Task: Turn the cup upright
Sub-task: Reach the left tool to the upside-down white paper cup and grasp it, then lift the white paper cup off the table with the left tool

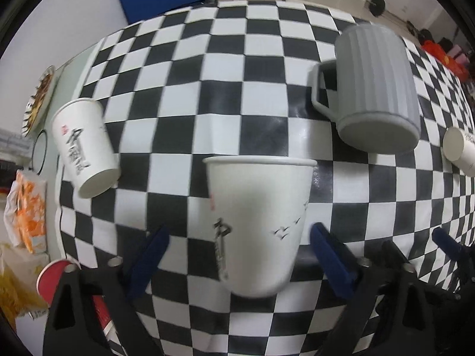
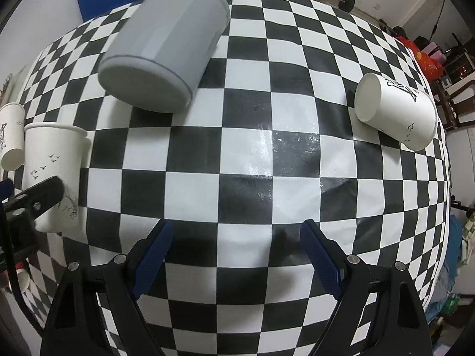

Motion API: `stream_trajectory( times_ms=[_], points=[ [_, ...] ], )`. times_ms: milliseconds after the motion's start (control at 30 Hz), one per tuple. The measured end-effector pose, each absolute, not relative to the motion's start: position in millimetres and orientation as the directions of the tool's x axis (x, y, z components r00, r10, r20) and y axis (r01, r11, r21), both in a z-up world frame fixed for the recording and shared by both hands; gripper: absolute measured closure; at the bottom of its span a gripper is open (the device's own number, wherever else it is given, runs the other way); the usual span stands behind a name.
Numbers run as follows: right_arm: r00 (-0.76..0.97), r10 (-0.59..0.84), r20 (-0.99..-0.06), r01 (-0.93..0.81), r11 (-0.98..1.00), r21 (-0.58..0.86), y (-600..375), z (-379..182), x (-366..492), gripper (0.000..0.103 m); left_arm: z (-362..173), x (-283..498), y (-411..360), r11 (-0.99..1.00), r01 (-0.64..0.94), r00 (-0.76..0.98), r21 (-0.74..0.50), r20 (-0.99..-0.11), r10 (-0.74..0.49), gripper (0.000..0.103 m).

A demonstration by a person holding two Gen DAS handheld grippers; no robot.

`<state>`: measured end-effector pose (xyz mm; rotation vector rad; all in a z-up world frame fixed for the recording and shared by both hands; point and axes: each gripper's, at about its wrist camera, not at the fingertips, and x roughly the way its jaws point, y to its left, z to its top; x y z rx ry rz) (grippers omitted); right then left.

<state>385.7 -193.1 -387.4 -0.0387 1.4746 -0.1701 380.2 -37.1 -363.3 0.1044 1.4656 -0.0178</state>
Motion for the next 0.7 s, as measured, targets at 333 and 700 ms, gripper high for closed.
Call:
stream_trajectory(
  times_ms=[333, 700],
  points=[
    [0.066, -0.127, -0.990, 0.118, 0.986, -0.118, -207.2, -391.0, 386.5, 0.014, -366.5, 377.4, -44.0, 0.990, 0.121, 0.133, 0.070, -0.990, 0.053, 0.046],
    [0.032, -0.090, -0.995, 0.163, 0.983, -0.083, -242.9, -354.8, 335.8, 0.014, -323.1, 316.5, -54.7, 0.990, 0.132, 0.104, -0.058, -0.992, -0.072, 0.046]
  ],
)
